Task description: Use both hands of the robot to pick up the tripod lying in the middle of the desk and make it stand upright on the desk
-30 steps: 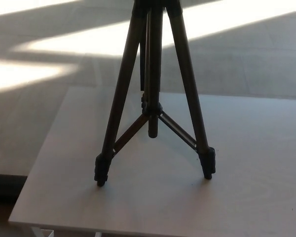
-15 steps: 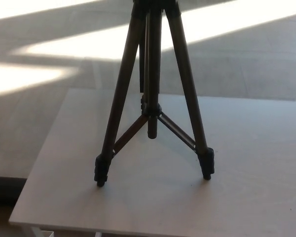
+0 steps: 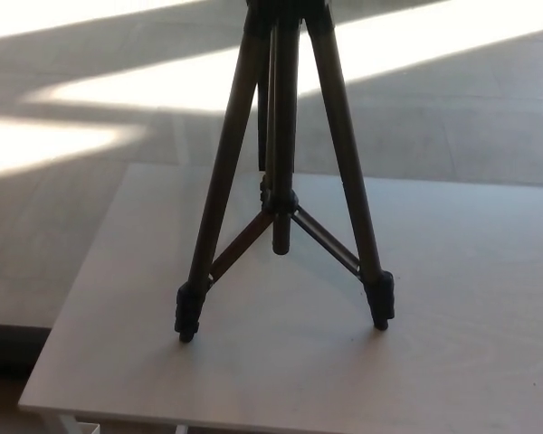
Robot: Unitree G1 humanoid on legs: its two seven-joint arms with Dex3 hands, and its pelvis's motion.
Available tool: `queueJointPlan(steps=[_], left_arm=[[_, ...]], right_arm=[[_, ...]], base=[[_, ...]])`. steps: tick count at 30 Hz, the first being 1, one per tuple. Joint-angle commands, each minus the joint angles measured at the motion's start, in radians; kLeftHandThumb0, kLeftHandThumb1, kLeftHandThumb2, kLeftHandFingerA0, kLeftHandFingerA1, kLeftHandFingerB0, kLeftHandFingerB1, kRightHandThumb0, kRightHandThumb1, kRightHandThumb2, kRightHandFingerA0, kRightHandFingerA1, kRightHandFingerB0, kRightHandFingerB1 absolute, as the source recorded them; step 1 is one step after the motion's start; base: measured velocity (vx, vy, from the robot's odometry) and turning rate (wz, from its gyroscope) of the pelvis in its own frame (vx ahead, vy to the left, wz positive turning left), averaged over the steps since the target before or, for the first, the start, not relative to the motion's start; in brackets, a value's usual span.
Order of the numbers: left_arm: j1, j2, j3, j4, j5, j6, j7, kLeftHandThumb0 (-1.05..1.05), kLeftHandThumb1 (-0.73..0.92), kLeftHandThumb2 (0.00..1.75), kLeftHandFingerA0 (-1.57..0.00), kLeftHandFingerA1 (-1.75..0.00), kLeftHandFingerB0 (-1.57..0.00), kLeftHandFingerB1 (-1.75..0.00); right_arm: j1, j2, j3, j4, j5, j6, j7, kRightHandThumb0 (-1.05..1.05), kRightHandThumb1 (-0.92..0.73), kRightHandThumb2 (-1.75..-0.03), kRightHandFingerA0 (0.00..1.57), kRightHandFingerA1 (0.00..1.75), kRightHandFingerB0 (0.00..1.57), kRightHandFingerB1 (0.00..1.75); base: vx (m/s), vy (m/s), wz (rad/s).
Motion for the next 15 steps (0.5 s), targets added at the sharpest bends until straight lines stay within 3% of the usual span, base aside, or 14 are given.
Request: queueJointPlan(steps=[1,2,3,5,6,7,8,9,10,12,13,14,15], left_arm=[[-0.032,0.072,0.041,0.054,-0.129,-0.143,-0.025,-0.6,0.68,0.86,-0.27,-0.67,-0.08,-0.55],[-0.033,0.077,0.042,0.055,-0.131,-0.144,-0.027,-0.6,0.68,0.86,-0.27,-0.67,-0.08,-0.55],[-0.032,0.08,0.04,0.053,-0.129,-0.148,-0.027,-0.6,0.68,0.86,-0.27,-0.67,-0.08,-0.56],[-0.031,0.084,0.044,0.052,-0.137,-0.142,-0.029,-0.59,0.67,0.86,-0.27,-0.66,-0.09,-0.56],[-0.034,0.089,0.042,0.058,-0.135,-0.143,-0.031,-0.6,0.68,0.85,-0.27,-0.66,-0.11,-0.56],[-0.039,0.093,0.039,0.065,-0.132,-0.149,-0.014,-0.56,0.77,0.62,-0.35,-0.7,-0.19,-0.57],[-0.041,0.092,0.036,0.066,-0.129,-0.151,-0.007,-0.56,0.77,0.63,-0.38,-0.71,-0.22,-0.58],[-0.035,0.091,0.018,0.067,-0.117,-0.166,-0.005,-0.57,0.78,0.63,-0.4,-0.74,-0.23,-0.59],[-0.039,0.09,0.015,0.065,-0.119,-0.16,-0.002,-0.56,0.78,0.63,-0.4,-0.76,-0.25,-0.61],[-0.047,0.09,0.013,0.068,-0.125,-0.16,0.004,-0.56,0.78,0.64,-0.4,-0.75,-0.25,-0.61],[-0.054,0.089,0.014,0.067,-0.132,-0.159,0.01,-0.55,0.77,0.64,-0.41,-0.78,-0.24,-0.62],[-0.059,0.086,0.015,0.063,-0.139,-0.158,0.015,-0.55,0.78,0.63,-0.42,-0.77,-0.23,-0.61],[-0.059,0.086,0.015,0.063,-0.139,-0.158,0.015,-0.55,0.78,0.63,-0.42,-0.77,-0.23,-0.61]], right_arm=[[-0.016,0.031,0.0,0.116,0.106,-0.32,-0.041,-0.61,-0.45,-0.84,0.0,0.45,0.02,0.34],[-0.018,0.035,0.005,0.119,0.106,-0.328,-0.04,-0.61,-0.45,-0.84,0.0,0.45,0.02,0.34],[-0.018,0.043,0.011,0.12,0.106,-0.336,-0.041,-0.59,-0.62,-0.61,0.09,0.33,0.12,0.23],[-0.016,0.048,0.031,0.119,0.094,-0.343,-0.04,-0.59,-0.63,-0.61,0.1,0.33,0.14,0.25],[-0.015,0.05,0.045,0.121,0.082,-0.346,-0.043,-0.35,-0.43,-0.98,0.01,0.51,0.0,0.48],[-0.005,0.047,0.066,0.12,0.071,-0.344,-0.026,-0.61,-0.65,-0.63,0.08,0.28,0.1,0.22],[-0.001,0.046,0.07,0.114,0.069,-0.343,-0.021,-0.65,-0.66,-0.69,0.1,0.35,0.13,0.28],[0.002,0.042,0.07,0.117,0.082,-0.349,-0.012,-0.61,-0.65,-0.63,0.1,0.29,0.13,0.25],[-0.002,0.037,0.072,0.12,0.085,-0.351,-0.014,-0.66,-0.5,-0.84,0.06,0.37,0.07,0.3],[-0.004,0.035,0.09,0.119,0.079,-0.365,-0.022,-0.78,-0.5,-0.83,0.01,0.4,0.07,0.31],[-0.009,0.032,0.094,0.121,0.087,-0.367,-0.018,-0.35,-0.46,-1.01,0.01,0.51,0.0,0.48],[-0.013,0.027,0.097,0.125,0.095,-0.369,-0.011,-0.68,-0.5,-0.88,0.05,0.44,0.0,0.32],[-0.013,0.027,0.097,0.125,0.095,-0.369,-0.011,-0.68,-0.5,-0.88,0.05,0.44,0.0,0.32]], base=[[0.0,0.0,0.0],[0.0,0.0,0.0],[0.0,0.0,0.0],[0.0,0.0,0.0],[0.0,0.0,0.0],[0.0,0.0,0.0],[0.0,0.0,0.0],[0.0,0.0,0.0],[0.0,0.0,0.0],[0.0,0.0,0.0],[0.0,0.0,0.0],[0.0,0.0,0.0],[0.0,0.0,0.0]])
